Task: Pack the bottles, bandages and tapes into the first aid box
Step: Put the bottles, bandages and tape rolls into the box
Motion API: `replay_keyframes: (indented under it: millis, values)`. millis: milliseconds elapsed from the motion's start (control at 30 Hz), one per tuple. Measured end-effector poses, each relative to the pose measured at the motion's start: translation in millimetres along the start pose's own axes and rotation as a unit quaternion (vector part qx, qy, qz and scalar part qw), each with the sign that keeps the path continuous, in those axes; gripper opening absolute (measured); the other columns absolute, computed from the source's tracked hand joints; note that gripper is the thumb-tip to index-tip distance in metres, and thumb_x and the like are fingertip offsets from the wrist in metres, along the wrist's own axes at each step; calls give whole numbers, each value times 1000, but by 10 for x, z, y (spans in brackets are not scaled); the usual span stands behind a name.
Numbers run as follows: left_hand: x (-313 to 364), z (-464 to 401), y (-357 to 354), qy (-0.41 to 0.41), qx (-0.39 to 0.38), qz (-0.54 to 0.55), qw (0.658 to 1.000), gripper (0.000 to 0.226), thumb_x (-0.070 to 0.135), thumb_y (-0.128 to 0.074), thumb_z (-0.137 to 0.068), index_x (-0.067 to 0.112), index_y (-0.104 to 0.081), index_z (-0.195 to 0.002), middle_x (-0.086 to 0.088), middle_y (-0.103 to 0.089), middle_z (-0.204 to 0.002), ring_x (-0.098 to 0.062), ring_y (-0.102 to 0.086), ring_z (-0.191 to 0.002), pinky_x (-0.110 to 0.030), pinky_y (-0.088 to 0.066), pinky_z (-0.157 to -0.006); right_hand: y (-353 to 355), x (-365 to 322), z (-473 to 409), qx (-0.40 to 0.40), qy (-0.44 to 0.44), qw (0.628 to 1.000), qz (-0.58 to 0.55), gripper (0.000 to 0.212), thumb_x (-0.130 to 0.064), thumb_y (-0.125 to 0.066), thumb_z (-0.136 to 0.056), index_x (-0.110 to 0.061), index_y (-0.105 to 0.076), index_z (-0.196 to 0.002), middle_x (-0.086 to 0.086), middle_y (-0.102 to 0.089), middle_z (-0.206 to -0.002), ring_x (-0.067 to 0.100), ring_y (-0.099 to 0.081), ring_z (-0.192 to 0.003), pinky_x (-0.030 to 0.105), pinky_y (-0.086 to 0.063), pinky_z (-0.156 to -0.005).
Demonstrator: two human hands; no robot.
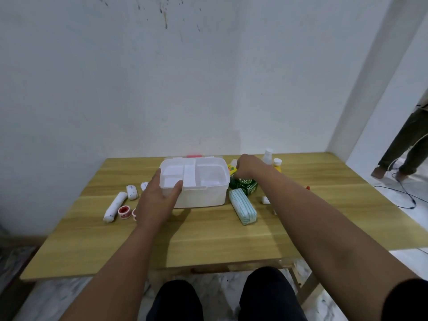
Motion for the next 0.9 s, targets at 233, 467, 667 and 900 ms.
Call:
replay_keyframes:
  millis: [233, 467, 667, 900]
  values:
    - [1, 10, -3, 3, -2, 8, 1000, 82, 70, -56, -89, 37, -28, -159, 1, -49, -153, -26, -51, -134, -47, -52, -96, -53, -39, 61, -46, -4, 998, 45, 45, -43, -81, -67, -15, -56, -92, 2, -63, -93, 23, -62, -84, 35, -53, -67]
    - [8, 14, 9, 12, -15, 8, 1000, 85, 71, -55, -88, 37, -25, -160, 1, -47, -155, -26, -50, -136, -50, -52, -98, 79, 6, 156, 13, -13, 998, 53, 37, -26, -74, -77, -14, -61, -110, 5, -67, -106, 26, -65, -96, 37, -56, -80]
    - [35, 39, 33, 5, -20, 18, 1000, 83, 70, -56, -88, 39, -26, -159, 1, -50, -151, -26, -53, -131, -50, -54, -96, 860, -133, 276, 91, -11, 993, 71, 37, -22, -81, -71, -13, -62, -102, 8, -68, -101, 28, -64, -87, 34, -52, -66]
    - [32, 45, 48, 6, -21, 26, 999, 83, 70, -57, -88, 41, -25, -158, 2, -50, -152, -25, -52, -132, -50, -54, -96, 1063, -656, 455, 15, 104, 987, 122, 66, -21, -91, -67, -12, -66, -129, 10, -67, -122, 30, -66, -101, 47, -62, -82]
Point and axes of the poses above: each hand's wrist, its own z-axis away from the middle knuckle, its own y-axis out of the back of the hand, x = y × z, the point moved 2 cm from there along -z, towards the middle knuckle
